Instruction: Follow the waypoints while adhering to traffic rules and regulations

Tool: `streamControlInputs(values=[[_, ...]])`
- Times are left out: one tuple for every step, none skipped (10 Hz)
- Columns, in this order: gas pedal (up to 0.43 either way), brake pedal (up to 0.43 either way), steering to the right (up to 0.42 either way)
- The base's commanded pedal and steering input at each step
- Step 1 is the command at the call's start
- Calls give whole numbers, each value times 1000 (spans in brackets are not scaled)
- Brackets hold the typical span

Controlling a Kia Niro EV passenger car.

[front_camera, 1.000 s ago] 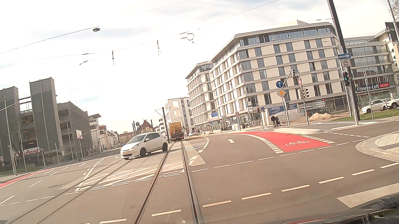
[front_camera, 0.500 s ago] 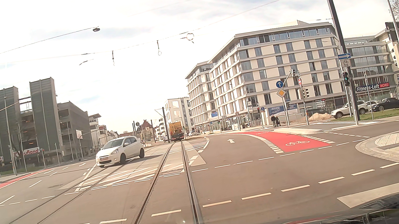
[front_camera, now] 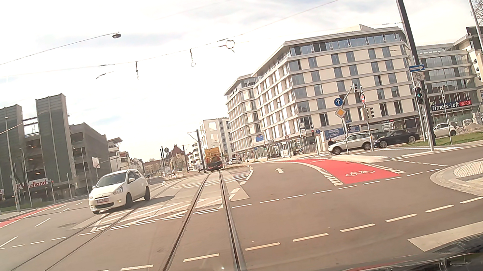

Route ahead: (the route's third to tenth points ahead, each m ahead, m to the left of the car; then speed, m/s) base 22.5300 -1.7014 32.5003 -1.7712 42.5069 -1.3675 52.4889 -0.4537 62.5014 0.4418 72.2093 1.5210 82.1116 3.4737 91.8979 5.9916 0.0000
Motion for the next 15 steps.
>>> streamControlInputs(values=[[0,201,61],[0,201,61],[0,201,61],[0,201,61],[0,201,61],[0,201,61],[0,201,61],[0,201,61],[0,201,61],[0,195,61],[0,201,61],[0,201,61],[0,201,61],[0,189,61],[0,61,61]])
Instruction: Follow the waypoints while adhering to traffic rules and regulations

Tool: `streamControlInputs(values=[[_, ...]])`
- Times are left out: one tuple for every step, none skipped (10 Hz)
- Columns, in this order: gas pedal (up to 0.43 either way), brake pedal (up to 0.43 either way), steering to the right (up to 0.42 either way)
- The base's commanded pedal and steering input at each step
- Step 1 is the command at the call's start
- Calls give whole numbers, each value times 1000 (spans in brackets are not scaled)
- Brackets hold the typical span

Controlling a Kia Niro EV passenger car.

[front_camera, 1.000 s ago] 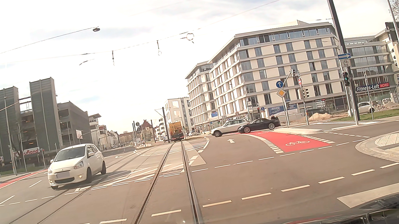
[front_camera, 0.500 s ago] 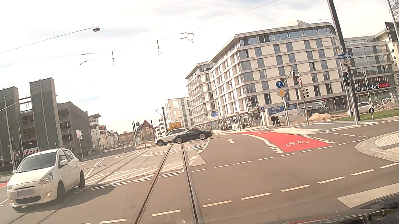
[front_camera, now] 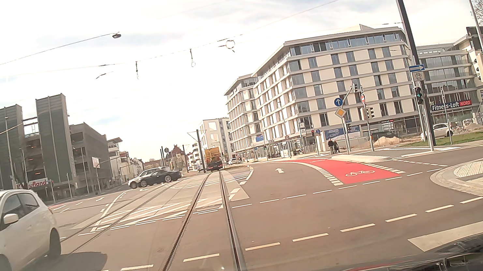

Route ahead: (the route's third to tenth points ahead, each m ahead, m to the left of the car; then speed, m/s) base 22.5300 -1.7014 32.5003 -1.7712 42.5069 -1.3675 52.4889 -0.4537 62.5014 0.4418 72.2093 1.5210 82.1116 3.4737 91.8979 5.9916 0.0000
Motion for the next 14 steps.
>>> streamControlInputs(values=[[0,0,61],[0,0,61],[0,0,61],[0,0,61],[0,0,61],[20,0,61],[157,0,61],[177,0,61],[209,0,61],[228,0,61],[260,0,62],[280,0,62],[319,0,62],[331,0,62]])
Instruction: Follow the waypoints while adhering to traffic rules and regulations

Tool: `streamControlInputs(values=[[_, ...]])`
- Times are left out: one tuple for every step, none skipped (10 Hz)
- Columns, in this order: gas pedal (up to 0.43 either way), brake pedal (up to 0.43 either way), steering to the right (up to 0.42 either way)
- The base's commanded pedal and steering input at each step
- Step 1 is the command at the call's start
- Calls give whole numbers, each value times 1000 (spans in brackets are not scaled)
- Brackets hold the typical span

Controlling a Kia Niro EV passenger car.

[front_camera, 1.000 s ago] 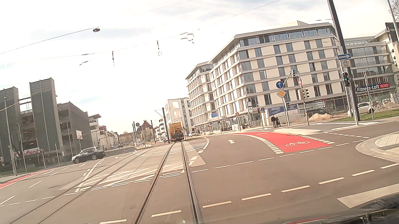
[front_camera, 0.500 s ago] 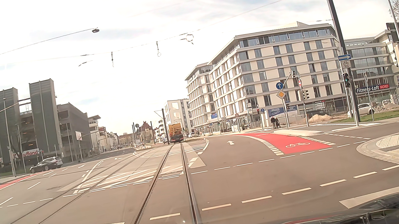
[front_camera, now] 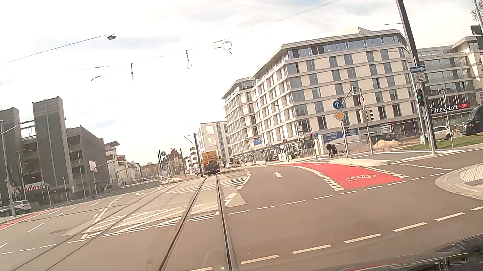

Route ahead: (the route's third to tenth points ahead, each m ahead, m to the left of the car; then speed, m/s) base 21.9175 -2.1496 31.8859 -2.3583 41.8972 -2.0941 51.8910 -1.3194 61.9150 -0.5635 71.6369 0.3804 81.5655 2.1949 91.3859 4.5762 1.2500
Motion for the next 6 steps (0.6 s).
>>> streamControlInputs(values=[[339,0,62],[339,0,62],[339,0,62],[339,0,61],[339,0,61],[339,0,61]])
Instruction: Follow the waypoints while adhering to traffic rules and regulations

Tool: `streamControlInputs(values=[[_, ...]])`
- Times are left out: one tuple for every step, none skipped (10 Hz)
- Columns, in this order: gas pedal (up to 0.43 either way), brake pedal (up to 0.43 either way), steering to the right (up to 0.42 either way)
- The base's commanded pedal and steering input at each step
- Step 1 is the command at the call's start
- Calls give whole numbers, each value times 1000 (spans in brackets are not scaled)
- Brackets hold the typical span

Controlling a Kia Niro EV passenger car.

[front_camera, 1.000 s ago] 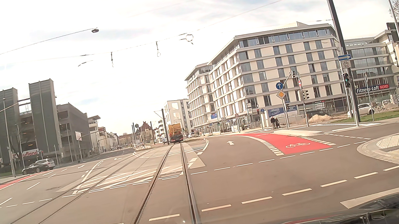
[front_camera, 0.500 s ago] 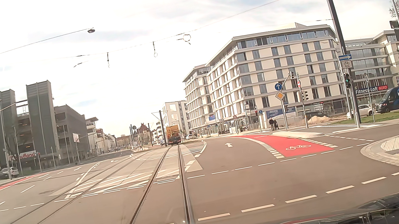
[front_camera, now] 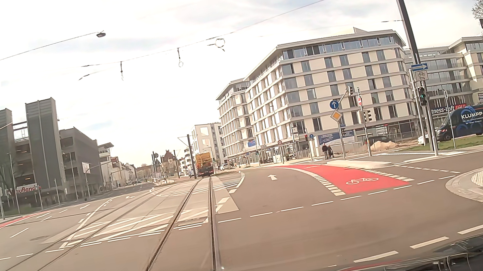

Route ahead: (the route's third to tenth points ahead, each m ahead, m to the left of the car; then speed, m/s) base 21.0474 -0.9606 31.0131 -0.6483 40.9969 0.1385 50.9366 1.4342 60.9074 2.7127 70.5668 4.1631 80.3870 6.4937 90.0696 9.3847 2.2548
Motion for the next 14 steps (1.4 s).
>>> streamControlInputs(values=[[339,0,60],[339,0,58],[339,0,56],[339,0,54],[339,0,52],[331,0,51],[319,0,50],[319,0,50],[319,0,48],[319,0,46],[319,0,42],[319,0,35],[319,0,25],[319,0,16]])
